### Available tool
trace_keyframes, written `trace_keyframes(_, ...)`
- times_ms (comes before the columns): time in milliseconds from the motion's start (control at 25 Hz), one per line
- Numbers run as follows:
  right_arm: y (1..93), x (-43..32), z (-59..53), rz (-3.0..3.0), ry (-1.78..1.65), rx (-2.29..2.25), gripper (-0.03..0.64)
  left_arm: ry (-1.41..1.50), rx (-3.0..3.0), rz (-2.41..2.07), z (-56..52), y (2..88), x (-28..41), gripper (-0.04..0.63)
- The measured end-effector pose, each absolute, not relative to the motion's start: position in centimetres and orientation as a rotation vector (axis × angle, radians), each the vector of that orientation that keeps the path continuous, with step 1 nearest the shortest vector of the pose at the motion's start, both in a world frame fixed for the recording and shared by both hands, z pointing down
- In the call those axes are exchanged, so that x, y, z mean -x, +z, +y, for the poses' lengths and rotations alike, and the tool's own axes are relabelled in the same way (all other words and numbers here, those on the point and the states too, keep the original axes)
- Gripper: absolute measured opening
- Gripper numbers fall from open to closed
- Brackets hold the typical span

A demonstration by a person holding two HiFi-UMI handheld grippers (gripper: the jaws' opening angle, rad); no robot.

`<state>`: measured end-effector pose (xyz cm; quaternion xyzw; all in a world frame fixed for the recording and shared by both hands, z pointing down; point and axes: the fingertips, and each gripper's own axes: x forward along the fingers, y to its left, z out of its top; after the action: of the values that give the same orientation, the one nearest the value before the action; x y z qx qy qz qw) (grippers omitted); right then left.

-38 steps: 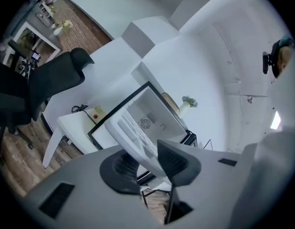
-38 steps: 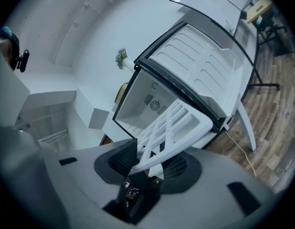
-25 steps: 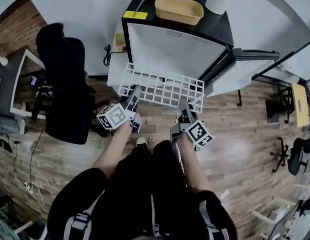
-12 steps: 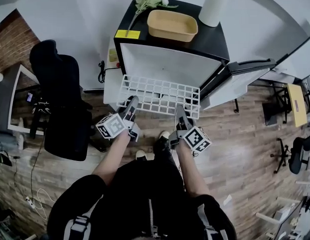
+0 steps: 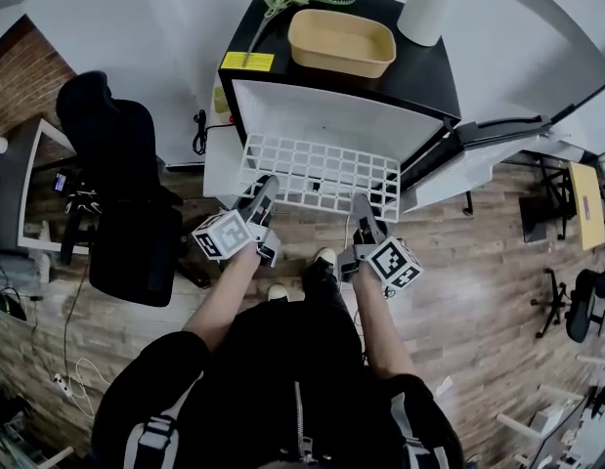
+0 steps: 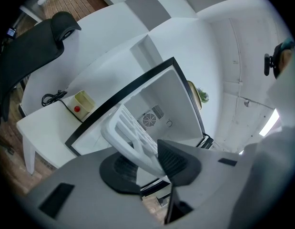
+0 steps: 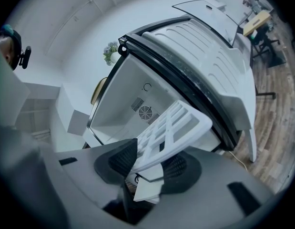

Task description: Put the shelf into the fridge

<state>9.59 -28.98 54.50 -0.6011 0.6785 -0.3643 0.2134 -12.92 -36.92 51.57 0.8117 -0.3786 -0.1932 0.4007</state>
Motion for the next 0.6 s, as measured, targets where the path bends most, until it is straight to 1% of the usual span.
trace_keyframes(600,53.4,-9.8,-30.8,1.884,-0.993,1.685,0.152,-0.495,-2.034,-0.95,-38.8,52.5,12.6,0.126)
